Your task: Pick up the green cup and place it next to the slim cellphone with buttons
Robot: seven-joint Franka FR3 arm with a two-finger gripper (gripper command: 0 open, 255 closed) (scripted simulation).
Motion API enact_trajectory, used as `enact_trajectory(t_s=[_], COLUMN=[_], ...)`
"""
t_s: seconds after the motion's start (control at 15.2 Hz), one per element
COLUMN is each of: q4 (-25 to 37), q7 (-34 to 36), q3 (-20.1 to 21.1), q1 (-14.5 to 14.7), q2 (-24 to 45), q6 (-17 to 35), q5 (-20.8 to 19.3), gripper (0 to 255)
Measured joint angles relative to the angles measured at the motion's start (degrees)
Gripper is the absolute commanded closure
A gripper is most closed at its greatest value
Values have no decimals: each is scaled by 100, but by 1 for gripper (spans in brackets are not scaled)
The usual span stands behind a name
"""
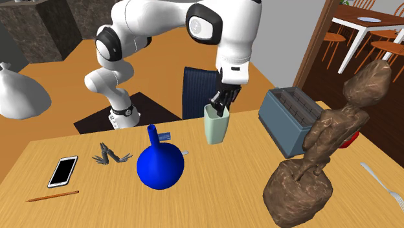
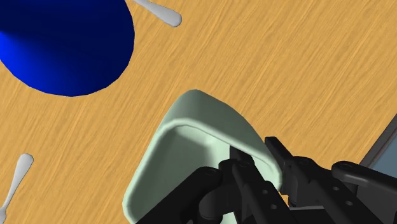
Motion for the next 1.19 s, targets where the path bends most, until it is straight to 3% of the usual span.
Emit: enact_trajectory(t_s=[0.33, 0.86, 1.19], q4=[1056, -2538, -3797], q7=[-3, -443, -836], q3=[-9, -92, -259], q1=[55, -441, -673], q2=[405, -2005, -3023], q6=[-650, 534, 780], q5=[-32, 158, 203], gripper=[255, 255, 255])
